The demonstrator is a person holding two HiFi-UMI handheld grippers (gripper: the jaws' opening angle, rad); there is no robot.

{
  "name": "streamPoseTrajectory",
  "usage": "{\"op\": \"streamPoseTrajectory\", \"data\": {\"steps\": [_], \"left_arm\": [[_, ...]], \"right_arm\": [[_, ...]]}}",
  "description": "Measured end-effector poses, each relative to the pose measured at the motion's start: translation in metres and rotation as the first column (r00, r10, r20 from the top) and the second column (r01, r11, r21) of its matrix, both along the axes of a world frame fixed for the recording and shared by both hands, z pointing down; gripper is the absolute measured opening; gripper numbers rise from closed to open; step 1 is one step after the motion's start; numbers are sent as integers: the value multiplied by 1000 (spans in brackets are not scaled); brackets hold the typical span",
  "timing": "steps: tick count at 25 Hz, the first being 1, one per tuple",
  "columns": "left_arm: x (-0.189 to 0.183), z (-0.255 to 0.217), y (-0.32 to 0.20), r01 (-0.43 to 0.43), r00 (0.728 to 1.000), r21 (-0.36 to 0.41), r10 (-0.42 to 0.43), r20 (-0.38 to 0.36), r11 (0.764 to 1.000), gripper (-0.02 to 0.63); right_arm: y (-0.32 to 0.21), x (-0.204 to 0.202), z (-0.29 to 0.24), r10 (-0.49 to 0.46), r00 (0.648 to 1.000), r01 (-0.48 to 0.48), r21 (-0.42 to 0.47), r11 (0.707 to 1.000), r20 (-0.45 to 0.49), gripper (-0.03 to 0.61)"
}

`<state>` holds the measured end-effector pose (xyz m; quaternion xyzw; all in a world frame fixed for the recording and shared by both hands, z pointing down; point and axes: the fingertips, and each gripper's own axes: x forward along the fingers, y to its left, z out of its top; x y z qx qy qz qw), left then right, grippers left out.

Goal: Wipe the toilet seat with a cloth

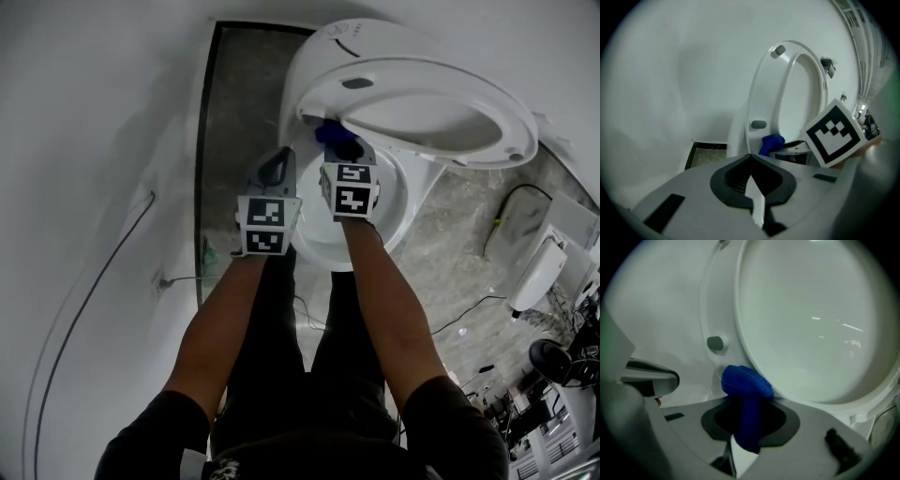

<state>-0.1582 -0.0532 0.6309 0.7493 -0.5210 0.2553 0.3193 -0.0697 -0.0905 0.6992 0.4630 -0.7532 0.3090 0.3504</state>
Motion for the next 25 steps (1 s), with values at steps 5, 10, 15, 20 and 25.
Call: {"op": "streamPoseTrajectory", "data": {"steps": [5,10,15,20,25], "left_arm": [[-12,-20,-5,11,1000,19,-11,-15,1000,9],[-19,-42,-13,26,999,43,-24,-31,999,9],[-22,-71,-22,10,1000,76,-9,-22,997,9],[-25,-106,-41,-12,1000,122,13,-9,992,9],[-23,-139,-50,-46,999,162,44,12,986,9]], "right_arm": [[-9,-22,-33,31,998,-32,25,999,54,97],[-11,-25,-52,139,976,-132,-54,990,166,97],[-21,-36,-93,159,958,-153,-44,987,240,97],[-44,-45,-134,182,939,-183,-24,983,291,97],[-56,-39,-179,191,925,-216,41,975,329,95]]}}
